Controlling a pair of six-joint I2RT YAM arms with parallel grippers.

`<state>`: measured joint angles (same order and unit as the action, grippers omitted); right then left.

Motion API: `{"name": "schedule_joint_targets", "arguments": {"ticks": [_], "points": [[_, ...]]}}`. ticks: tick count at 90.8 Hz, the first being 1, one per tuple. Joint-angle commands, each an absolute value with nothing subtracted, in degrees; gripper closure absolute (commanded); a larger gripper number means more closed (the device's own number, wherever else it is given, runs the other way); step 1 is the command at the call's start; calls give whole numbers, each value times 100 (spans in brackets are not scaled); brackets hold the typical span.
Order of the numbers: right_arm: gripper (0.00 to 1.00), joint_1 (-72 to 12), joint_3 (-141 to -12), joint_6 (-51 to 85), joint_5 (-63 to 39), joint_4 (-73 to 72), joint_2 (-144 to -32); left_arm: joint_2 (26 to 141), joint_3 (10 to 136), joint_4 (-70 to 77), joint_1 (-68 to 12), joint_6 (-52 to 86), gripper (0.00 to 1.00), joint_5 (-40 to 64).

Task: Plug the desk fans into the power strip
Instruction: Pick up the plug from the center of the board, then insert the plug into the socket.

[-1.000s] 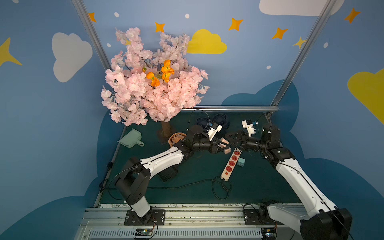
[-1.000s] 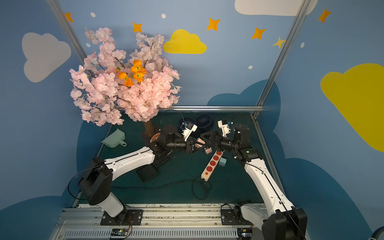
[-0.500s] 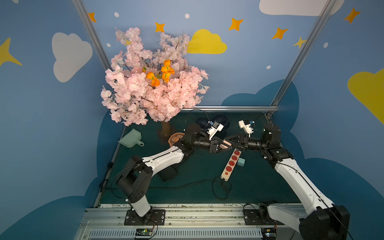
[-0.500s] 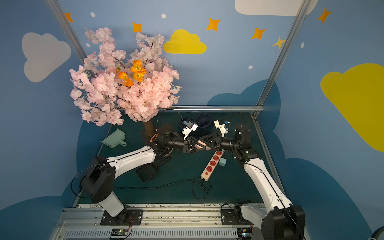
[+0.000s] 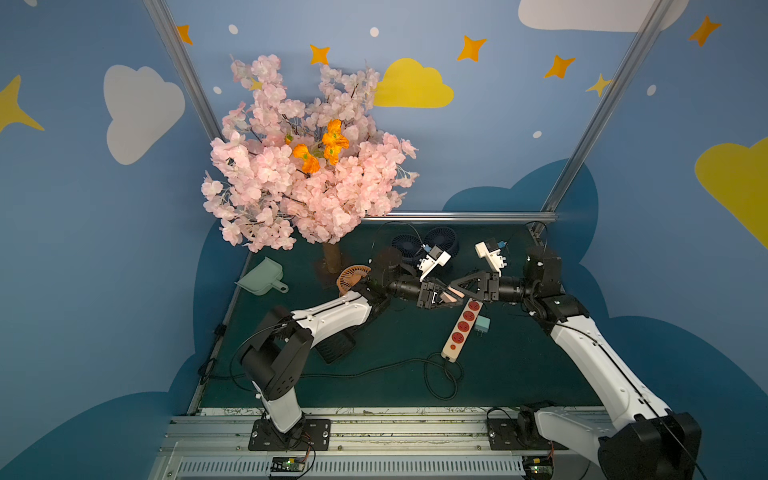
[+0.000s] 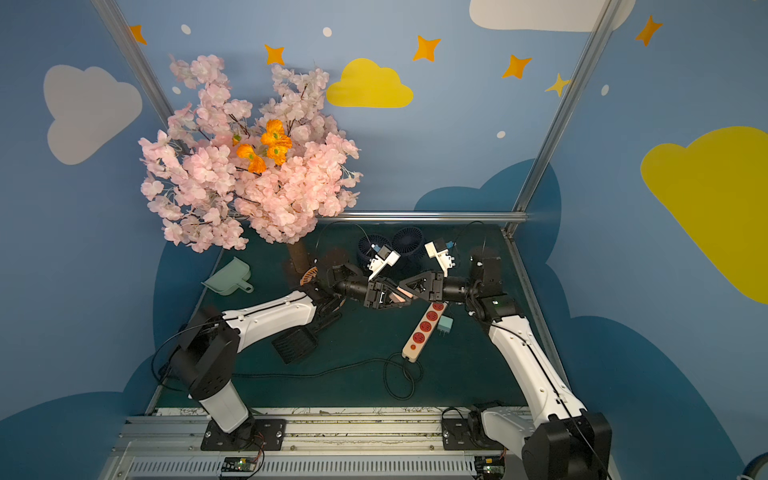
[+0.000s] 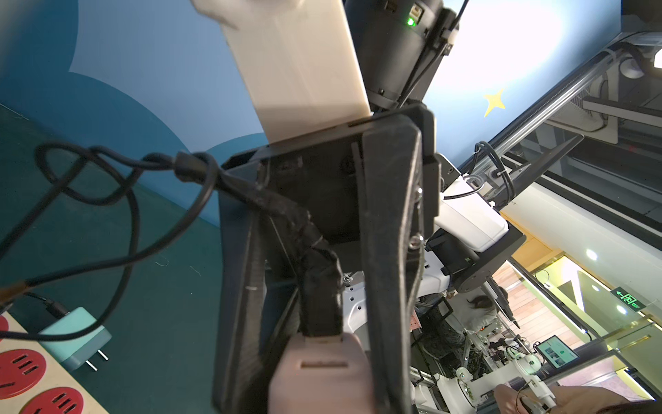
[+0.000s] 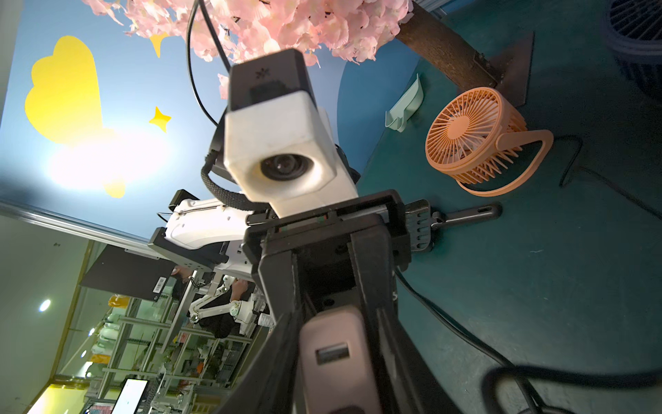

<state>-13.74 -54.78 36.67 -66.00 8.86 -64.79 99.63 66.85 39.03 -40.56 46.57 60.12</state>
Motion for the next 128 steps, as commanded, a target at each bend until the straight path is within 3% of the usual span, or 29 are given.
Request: {"name": "schedule_joint_targets", "arguments": {"ticks": [1, 21, 41, 50, 62, 75, 86, 109, 128], "points": [[55, -1510, -5649, 3341, -7374, 1540, -6355, 10182, 6829, 4503, -3939, 4879, 98, 5688], [58, -1509, -5859, 2498, -7602, 2363, -6434, 10283, 6805, 4889, -3913, 5163, 98, 5709], [80, -1510, -5854, 2221, -7575, 2566, -6565, 10284, 6772, 4992, -3907, 5232, 96, 5710], [83, -1461, -5868, 2254, -7258, 2510, -6598, 10238, 6685, 4997, -3870, 5191, 73, 5631], [83, -1373, -5861, 2439, -6567, 2294, -6668, 10044, 6301, 5001, -3780, 5055, 29, 5291], [83, -1335, -5893, 2589, -5774, 2013, -6829, 9630, 5618, 4925, -3640, 4820, 12, 4742], [83, -1339, -6119, 2229, -5040, 2077, -7006, 9182, 5134, 4282, -3578, 4325, 8, 4221], [85, -1718, -6599, 1433, -1819, 3032, -7407, 8501, 4520, 2807, -3805, 3752, 7, 2862], [86, -2387, -6175, 1787, -553, 2398, -7585, 8760, 4491, 2275, -4493, 3680, 8, 2199]]}}
